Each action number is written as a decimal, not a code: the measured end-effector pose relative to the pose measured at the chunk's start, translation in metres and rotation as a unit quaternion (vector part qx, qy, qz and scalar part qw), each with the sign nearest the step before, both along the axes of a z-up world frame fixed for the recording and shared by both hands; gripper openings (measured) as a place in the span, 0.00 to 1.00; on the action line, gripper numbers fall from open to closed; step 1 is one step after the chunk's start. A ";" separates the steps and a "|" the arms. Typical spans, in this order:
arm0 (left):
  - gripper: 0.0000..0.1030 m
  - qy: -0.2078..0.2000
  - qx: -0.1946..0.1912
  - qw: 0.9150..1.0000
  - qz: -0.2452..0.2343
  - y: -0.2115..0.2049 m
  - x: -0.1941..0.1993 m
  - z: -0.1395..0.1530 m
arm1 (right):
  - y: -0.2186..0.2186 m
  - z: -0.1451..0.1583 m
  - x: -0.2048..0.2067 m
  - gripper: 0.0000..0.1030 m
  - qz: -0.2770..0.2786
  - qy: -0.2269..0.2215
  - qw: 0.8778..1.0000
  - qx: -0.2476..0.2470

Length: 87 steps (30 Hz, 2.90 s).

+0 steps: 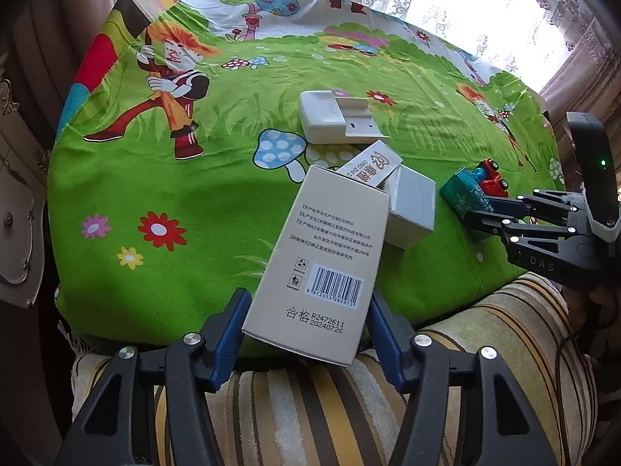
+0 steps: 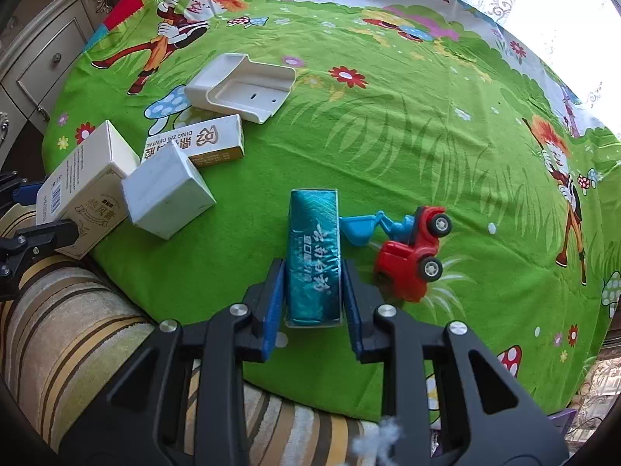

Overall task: Organize rigid objects
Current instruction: 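Grasp teal tissue pack with right tool while left tool grasps barcode box, then carry tissue pack and barcode box over the purple box and open both tools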

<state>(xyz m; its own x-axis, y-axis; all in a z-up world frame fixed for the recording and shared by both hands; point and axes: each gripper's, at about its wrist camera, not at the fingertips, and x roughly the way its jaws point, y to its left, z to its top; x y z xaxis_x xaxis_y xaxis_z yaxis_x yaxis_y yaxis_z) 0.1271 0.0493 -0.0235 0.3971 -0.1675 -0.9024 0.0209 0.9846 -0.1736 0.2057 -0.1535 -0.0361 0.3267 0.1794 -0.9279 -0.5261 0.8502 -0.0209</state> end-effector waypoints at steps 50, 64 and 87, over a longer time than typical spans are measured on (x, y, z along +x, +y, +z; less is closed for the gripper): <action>0.52 -0.079 -0.075 0.991 -0.081 -0.120 -0.044 0.071 | -0.177 0.062 -0.119 0.32 -0.192 -0.032 0.975 0.105; 0.52 -0.068 -0.101 0.974 -0.189 -0.224 -0.059 0.083 | -0.278 0.066 -0.160 0.32 -0.302 -0.038 0.948 0.095; 0.57 -0.032 -0.123 0.949 -0.288 -0.320 -0.078 0.073 | -0.349 0.071 -0.183 0.58 -0.396 -0.064 0.910 0.105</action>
